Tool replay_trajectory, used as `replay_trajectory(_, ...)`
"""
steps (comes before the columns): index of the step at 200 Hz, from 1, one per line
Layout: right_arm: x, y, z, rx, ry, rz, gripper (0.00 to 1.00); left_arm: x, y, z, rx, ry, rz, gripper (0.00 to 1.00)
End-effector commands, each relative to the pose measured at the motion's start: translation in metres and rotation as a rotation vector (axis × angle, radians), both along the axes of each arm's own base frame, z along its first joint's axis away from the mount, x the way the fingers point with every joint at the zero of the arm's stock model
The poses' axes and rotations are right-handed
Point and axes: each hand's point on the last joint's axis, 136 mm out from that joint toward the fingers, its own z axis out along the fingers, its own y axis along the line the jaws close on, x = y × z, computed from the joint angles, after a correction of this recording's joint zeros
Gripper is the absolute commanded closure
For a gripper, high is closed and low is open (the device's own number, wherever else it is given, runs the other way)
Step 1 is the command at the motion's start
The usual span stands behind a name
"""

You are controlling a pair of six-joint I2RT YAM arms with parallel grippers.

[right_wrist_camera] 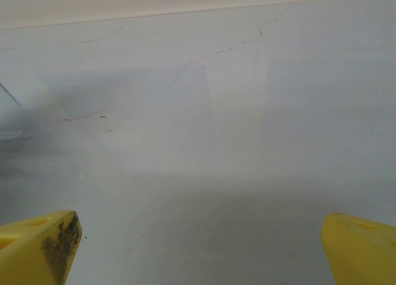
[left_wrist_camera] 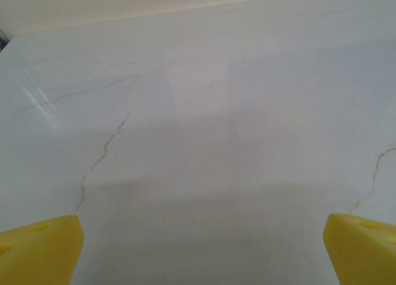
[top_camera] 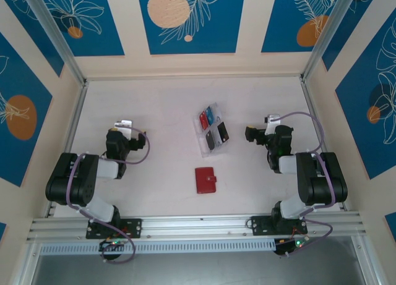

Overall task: Put the credit cards into the card holder
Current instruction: Open the button on the card holder.

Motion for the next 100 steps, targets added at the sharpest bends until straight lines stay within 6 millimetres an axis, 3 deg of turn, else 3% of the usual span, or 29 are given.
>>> replay_trajectory(1,0.007,-0.005,0.014,0.009,-0.029,-0.039,0.01,0.006,0.006,0.013,-0.014,-0.034,0.024,0.0)
replay_trajectory(22,0.003,-0.024,0.047,-0.017,0.016,-0.194,0.01,0.008,0.017,0.03,0.008,0.021,0.099,0.0)
replay_trajectory(41,-0.005,-0.044,0.08,0.202,0.088,-0.351,0.01,0.009,0.018,0.055,-0.005,0.118,0.137,0.0)
replay_trajectory(50,-0.016,-0.061,0.083,0.363,0.173,-0.517,0.01,0.007,0.014,0.065,-0.047,0.179,0.133,0.0)
replay_trajectory(63,-0.04,-0.08,0.071,0.579,0.331,-0.758,0.01,0.006,0.007,0.079,-0.1,0.236,0.122,0.0)
replay_trajectory(78,-0.038,-0.069,0.075,0.657,0.42,-0.641,0.01,0.0,-0.001,0.086,-0.222,0.272,0.136,0.0)
replay_trajectory(100,-0.048,-0.051,0.08,0.561,0.436,-0.601,0.01,-0.011,-0.031,0.098,-0.422,0.309,0.047,0.0)
